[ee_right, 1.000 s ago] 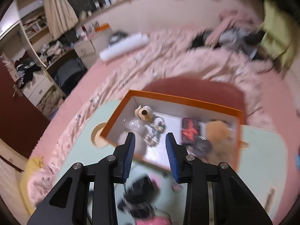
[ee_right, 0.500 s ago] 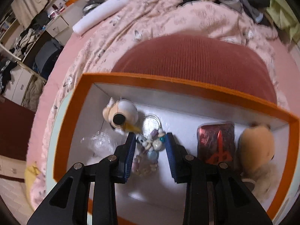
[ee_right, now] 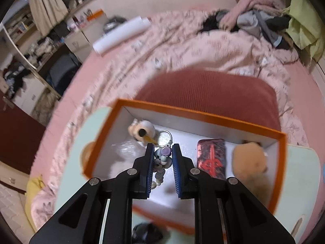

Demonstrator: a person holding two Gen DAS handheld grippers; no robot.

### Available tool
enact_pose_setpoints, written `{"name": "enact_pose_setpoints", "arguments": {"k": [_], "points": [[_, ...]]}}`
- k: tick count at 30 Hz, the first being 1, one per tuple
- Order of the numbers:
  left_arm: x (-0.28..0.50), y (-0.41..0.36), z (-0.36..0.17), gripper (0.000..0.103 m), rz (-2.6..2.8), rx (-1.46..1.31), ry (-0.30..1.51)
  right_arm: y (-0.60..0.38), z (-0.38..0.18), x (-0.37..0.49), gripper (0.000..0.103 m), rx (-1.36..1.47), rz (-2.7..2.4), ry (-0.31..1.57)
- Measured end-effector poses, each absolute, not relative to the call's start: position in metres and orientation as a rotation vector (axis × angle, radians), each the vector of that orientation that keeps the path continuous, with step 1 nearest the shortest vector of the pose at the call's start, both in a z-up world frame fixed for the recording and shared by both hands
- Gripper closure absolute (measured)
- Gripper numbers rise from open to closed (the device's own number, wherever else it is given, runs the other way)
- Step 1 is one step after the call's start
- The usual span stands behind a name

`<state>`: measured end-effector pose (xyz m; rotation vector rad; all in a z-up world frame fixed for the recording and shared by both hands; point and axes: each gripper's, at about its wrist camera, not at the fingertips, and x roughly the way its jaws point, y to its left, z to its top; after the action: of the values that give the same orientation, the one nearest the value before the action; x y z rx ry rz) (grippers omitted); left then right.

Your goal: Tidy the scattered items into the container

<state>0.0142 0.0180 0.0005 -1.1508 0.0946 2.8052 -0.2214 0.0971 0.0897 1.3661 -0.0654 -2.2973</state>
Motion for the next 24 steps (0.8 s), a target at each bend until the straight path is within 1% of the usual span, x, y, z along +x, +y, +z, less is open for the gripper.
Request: {"name": "enact_pose_setpoints", "arguments": {"k": [3,6,8,11,16,18,19,20,21,22,23,24], "points": [[0.014,0.018,0.000,0.000,2.805,-1.150,0.095,0.112,0.111,-0.189,0.084,1.261,-2.344,-0.041],[0.014,0.018,0.000,0.000,2.805,-1.150,0.095,0.129,0.117,-0.148,0.084,1.193,-2.375,-0.026],[0.014,0.018,0.000,0.000,2.806,-1.151,0.096,0.140,0.109,-0.124,0.084,1.179,-2.363,-0.033],[0.014,0.017,0.000,0.000,2.805,-1.150,0.095,0.151,0.083,-0.099,0.084,1.225,-2.336,-0.043],[0.014,0.016,0.000,0.000,2.804,-1.149,0.095,0.151,0.045,-0.092,0.083,1.303,-2.373,0.020],[0.014,0.016,0.000,0.000,2.804,-1.148,0.096,0.154,0.040,-0.089,0.078,1.273,-2.411,0.026],[0.014,0.016,0.000,0.000,2.804,-1.148,0.096,0.156,0.040,-0.087,0.071,1.245,-2.439,0.028],[0.014,0.016,0.000,0.000,2.804,-1.149,0.096,0.157,0.041,-0.084,0.066,1.220,-2.466,0.023],[0.014,0.016,0.000,0.000,2.804,-1.148,0.096,0.159,0.043,-0.082,0.064,1.192,-2.492,0.012],[0.014,0.016,0.000,0.000,2.804,-1.148,0.096,0.163,0.046,-0.077,0.056,1.155,-2.518,-0.003],[0.014,0.016,0.000,0.000,2.804,-1.148,0.096,0.168,0.050,-0.073,0.044,1.114,-2.546,-0.018],[0.014,0.016,0.000,0.000,2.804,-1.148,0.096,0.170,0.052,-0.069,0.038,1.088,-2.566,-0.024]]}}
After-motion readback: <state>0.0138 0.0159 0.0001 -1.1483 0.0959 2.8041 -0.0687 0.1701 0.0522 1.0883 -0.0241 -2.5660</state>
